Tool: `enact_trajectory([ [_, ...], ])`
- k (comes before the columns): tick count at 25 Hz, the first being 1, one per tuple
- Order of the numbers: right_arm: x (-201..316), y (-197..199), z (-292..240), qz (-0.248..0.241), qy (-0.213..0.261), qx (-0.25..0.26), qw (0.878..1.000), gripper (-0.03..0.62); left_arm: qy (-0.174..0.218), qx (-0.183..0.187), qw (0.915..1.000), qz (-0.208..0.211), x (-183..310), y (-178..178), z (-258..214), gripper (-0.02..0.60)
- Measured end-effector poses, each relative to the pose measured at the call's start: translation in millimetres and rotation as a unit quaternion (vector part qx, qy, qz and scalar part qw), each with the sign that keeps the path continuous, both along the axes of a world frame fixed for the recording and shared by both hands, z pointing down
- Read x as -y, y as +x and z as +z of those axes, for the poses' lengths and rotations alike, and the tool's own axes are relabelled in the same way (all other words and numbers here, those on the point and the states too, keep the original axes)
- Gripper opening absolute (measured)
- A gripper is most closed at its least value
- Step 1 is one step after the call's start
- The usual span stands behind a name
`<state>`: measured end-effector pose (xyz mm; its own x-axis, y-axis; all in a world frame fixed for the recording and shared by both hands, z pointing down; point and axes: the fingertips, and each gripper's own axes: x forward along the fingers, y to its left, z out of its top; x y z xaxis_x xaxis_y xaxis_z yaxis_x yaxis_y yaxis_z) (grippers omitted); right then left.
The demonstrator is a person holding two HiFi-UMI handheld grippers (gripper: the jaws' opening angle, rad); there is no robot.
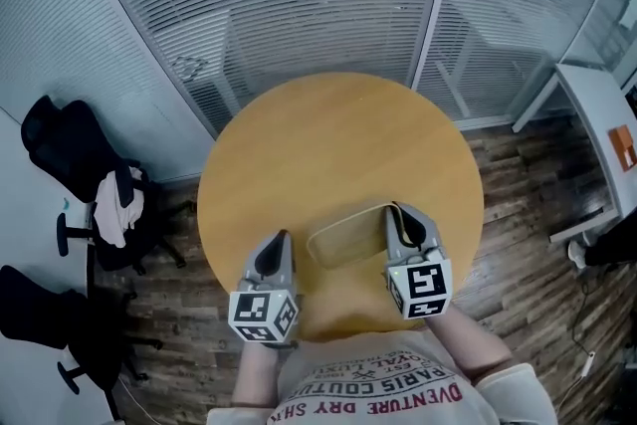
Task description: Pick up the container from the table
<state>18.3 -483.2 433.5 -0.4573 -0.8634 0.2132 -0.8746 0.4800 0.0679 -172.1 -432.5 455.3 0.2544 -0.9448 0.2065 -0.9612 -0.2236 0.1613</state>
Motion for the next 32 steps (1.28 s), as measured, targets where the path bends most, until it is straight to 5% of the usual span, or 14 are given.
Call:
enact_trajectory([
  [8, -28.6, 26.8, -42.1, 0.011, 0.102, -0.005, 0.995, 0.005, 0.026, 0.010, 0.9996, -0.005, -18.2, 12.2, -24.2, 0.006],
  [32, -43.1, 47.4, -18.3, 0.022, 0.039, -0.004, 0.999, 0.005, 0.039, 0.031, 0.9987, 0.012, -43.5, 36.6, -46.3, 0.006],
])
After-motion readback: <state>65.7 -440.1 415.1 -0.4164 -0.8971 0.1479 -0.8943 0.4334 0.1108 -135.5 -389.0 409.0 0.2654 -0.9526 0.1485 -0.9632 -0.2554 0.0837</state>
